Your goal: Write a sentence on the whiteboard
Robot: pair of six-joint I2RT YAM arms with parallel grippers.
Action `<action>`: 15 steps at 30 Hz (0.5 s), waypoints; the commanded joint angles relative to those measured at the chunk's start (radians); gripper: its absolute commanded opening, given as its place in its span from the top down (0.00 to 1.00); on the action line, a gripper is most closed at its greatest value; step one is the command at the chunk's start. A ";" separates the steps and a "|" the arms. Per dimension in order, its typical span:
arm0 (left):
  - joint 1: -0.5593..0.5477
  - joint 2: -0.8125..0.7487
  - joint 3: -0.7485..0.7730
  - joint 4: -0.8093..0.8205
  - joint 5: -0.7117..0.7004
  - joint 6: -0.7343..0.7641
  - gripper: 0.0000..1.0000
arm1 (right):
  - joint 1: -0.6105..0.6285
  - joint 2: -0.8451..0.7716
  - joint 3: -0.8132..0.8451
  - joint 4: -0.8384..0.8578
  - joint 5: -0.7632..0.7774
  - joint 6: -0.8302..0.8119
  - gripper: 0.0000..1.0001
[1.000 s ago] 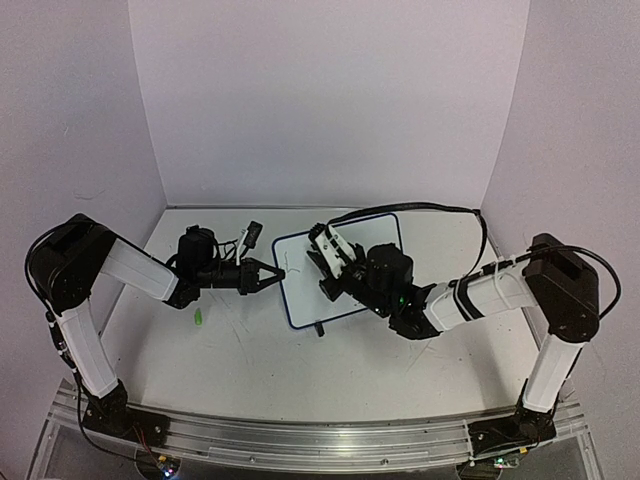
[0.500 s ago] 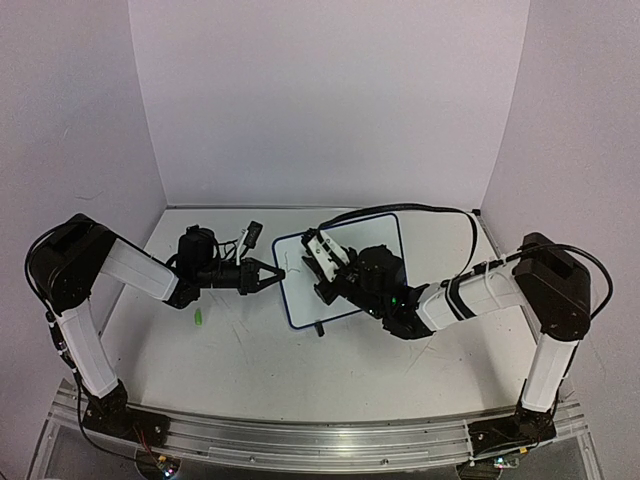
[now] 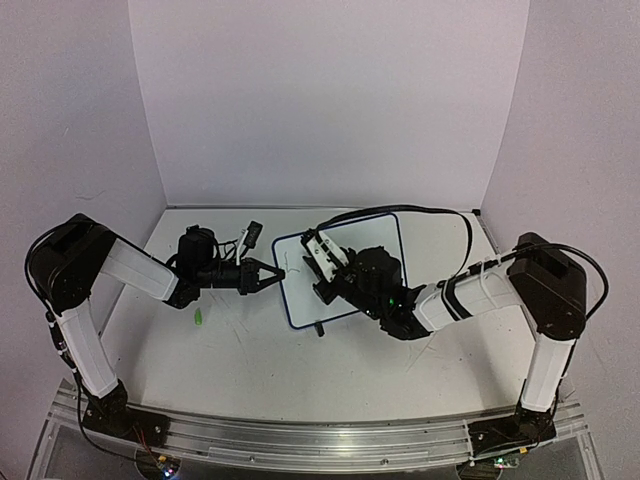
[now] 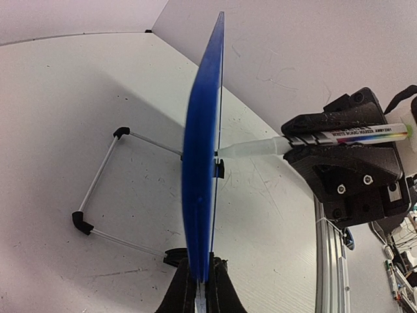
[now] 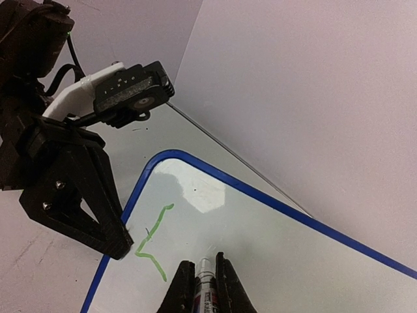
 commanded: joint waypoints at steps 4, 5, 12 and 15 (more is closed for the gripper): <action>-0.001 -0.022 0.033 -0.029 -0.015 0.064 1.00 | -0.003 0.022 0.050 0.022 -0.022 -0.001 1.00; -0.001 -0.022 0.033 -0.029 -0.015 0.064 1.00 | -0.003 0.024 0.053 0.017 -0.025 0.001 1.00; 0.000 -0.024 0.032 -0.031 -0.017 0.066 1.00 | 0.002 0.027 0.040 0.006 -0.038 0.020 1.00; 0.000 -0.024 0.032 -0.030 -0.016 0.066 1.00 | 0.004 0.026 0.031 0.003 -0.039 0.026 1.00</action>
